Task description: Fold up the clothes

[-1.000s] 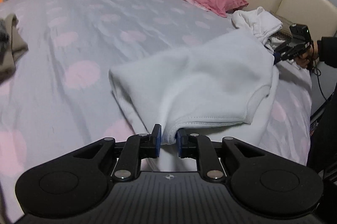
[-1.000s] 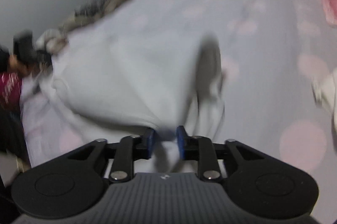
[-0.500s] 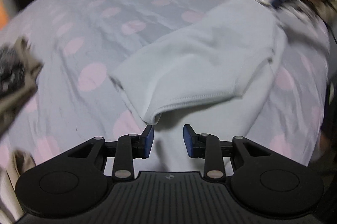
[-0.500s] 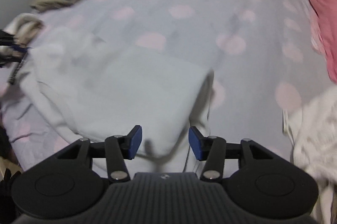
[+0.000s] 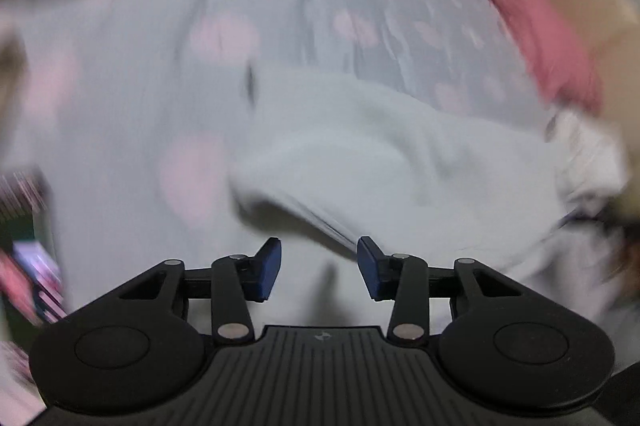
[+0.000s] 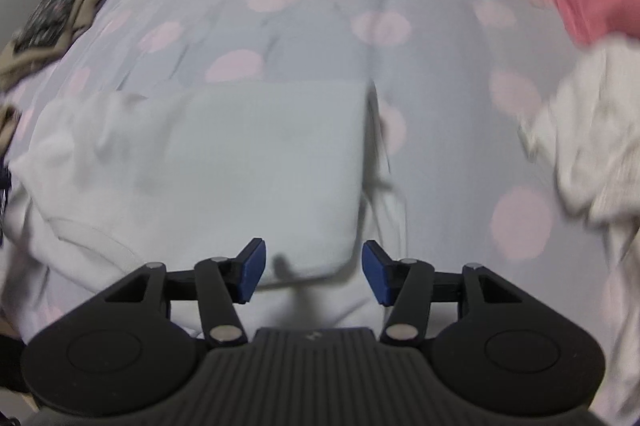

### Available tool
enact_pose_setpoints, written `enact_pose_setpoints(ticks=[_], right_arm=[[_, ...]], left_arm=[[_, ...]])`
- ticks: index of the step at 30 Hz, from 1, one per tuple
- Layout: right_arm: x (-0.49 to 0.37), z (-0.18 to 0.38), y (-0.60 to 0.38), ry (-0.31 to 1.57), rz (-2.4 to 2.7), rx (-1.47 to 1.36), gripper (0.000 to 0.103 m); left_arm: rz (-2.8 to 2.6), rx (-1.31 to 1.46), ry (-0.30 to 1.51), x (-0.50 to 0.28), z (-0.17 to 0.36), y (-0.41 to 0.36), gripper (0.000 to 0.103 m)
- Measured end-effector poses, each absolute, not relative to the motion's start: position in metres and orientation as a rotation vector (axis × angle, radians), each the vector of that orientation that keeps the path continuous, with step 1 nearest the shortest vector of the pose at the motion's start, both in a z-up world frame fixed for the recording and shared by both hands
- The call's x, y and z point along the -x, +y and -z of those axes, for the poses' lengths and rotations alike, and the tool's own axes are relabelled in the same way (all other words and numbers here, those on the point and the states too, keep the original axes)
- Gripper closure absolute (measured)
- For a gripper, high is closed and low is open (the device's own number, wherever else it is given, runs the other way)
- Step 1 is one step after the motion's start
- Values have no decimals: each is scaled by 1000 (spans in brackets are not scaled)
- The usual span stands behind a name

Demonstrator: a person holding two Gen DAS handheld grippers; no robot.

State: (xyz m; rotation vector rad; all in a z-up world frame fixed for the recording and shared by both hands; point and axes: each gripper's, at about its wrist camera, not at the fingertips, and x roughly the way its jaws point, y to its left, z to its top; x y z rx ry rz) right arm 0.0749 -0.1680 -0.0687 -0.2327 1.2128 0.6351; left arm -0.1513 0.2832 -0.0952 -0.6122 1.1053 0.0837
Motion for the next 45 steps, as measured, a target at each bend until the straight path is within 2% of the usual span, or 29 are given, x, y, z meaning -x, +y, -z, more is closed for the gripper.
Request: enact_pose_setpoints(ticks=[11,18,22,24,25,26,30,35,41,44,45], right_arm=[[-93,95,-191,1302,-594,-107,48],[-93,99,-198,1354,-535,-143,50],[-91,101,-198,1350,-534,-178,50],[-90,100,-196,1339,-538,-194,58],[-90,100,-195,1334,-541,-203,65],[-90,99,-194,1328,-543,-211,79],[-91,90,-196,1331,-566,-231,90],[-93,86,-210,1351,-589,-287,91],[-93,95,-214,1399,-594,-268,90],[-91,91,-199,1400,-607,-146,82],[-90,90,-194,1400,-611,-106,73]], left_arm=[[-52,774,1001,136,107,283,69],[-97,785,1071,128,120,279,69],[-100,832,1046,127,126,285,69],[-101,855,1033,126,129,287,73],[-102,867,1027,126,130,289,89],[-103,876,1023,125,131,290,96],[-49,900,1004,130,116,290,97],[47,920,975,149,94,291,97],[-14,867,1122,154,134,287,95],[-18,709,1186,148,114,280,90],[-19,641,1206,145,104,278,90]])
